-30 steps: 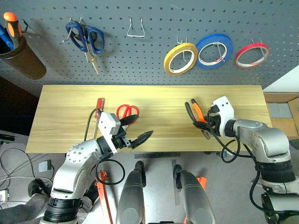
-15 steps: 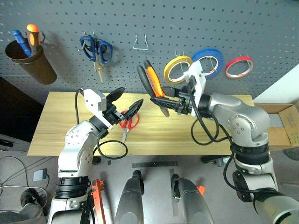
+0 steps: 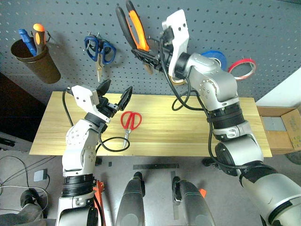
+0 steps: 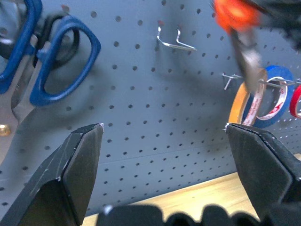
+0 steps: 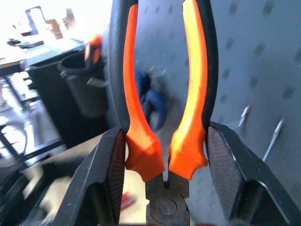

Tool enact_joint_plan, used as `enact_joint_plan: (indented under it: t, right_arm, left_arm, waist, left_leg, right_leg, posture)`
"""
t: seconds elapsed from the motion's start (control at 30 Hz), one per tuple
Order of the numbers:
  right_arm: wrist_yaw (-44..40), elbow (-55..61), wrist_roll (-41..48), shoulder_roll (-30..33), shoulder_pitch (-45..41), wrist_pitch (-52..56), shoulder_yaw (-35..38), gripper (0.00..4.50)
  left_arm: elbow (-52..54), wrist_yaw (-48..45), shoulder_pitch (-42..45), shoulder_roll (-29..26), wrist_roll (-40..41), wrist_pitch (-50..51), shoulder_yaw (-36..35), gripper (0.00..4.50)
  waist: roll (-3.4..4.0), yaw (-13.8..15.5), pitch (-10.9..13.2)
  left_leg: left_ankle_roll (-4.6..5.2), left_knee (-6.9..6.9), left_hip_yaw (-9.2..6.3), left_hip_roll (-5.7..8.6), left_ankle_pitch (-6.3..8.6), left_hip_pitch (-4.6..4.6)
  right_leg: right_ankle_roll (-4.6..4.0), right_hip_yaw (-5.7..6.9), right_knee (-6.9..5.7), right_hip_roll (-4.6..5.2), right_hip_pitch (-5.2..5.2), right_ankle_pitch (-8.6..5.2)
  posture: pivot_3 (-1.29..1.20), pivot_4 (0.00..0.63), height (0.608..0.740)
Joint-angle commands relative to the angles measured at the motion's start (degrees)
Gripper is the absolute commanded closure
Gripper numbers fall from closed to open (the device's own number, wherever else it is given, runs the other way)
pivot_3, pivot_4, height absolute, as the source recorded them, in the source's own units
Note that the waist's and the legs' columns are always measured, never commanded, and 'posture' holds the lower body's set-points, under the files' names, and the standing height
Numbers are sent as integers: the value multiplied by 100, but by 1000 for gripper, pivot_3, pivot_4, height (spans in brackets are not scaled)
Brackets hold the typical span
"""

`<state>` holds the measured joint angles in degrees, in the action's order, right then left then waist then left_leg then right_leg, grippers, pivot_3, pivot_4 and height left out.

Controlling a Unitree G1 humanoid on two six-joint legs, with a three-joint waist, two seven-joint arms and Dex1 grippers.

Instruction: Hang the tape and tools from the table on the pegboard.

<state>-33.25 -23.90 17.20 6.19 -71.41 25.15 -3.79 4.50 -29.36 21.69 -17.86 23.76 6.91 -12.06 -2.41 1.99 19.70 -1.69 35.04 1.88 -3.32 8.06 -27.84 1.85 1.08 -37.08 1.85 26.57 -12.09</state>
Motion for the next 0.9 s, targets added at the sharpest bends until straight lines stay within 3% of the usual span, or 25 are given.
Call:
enact_joint_plan:
  t: [0.03, 0.43, 0.67, 0.9]
  right_arm:
    - [105, -397, -96, -93, -453, -761, 251, 2517]
    - [256, -278, -4, -523, -1045, -1780, 502, 2517]
    - [672, -1674, -534, -721, -1507, -2778, 473, 2517]
    - [894, -2814, -686, -898, -1767, -3476, 571, 2517]
  left_arm:
    - [339, 51, -114, 31, -56, -147, 80, 37]
    - [998, 39, -871, -11, 109, 316, 316, 37]
    - [1112, 357, -601, 110, -110, 314, 437, 37]
    - [1098, 671, -478, 206, -438, 137, 545, 37]
  waist:
    - [0, 2, 1]
    - [30, -49, 44]
    - [44, -38, 67]
    - [48, -40, 242]
  left_leg:
    - [0, 0, 0, -1, 0, 0]
    - [0, 0, 2, -41, 0, 6]
    - [1, 0, 4, -42, 0, 18]
    - [1, 5, 7, -40, 0, 12]
  right_leg:
    - [-4, 0, 0, -2, 1, 2]
    - [-32, -17, -13, -45, 15, 13]
    - [-39, -23, -19, -49, 12, 10]
    - [-40, -30, -16, -48, 16, 10]
  posture:
    - [152, 308, 740]
    - [105, 396, 740]
    - [111, 419, 740]
    - [131, 454, 740]
